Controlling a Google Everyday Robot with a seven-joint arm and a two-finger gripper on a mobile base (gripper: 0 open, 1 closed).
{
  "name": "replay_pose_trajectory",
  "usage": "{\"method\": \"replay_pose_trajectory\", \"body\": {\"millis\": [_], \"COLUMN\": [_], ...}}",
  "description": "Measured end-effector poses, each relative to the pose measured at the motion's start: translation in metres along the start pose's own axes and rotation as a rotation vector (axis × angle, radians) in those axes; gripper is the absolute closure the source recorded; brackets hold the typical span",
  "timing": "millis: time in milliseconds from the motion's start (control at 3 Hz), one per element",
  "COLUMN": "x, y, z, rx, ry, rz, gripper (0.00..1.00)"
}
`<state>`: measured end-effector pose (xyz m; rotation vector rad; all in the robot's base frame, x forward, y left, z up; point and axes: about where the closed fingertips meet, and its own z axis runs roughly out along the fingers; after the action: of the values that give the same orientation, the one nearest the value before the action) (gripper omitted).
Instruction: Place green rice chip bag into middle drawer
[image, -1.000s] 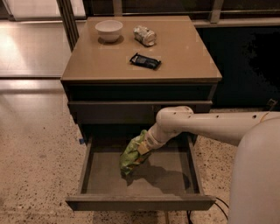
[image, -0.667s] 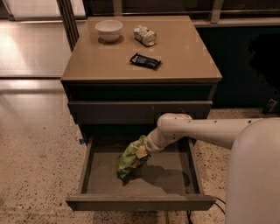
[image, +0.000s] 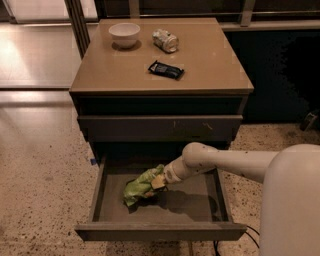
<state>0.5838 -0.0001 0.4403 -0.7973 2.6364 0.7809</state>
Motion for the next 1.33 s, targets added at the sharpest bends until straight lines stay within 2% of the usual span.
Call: {"method": "replay_pose_trajectory", "body": {"millis": [333,1000,1333], "x": [0.0016,-0.0056,-0.0055], "y": [0.0033,0.006,0.006], "z": [0.0161,0.0209,0.0209], "rx": [-0.039,-0.05,-0.05], "ry": [0.002,-0.011,-0.01], "rz": [0.008,-0.002,-0.002], "gripper": [0.58,0.12,0.0]}}
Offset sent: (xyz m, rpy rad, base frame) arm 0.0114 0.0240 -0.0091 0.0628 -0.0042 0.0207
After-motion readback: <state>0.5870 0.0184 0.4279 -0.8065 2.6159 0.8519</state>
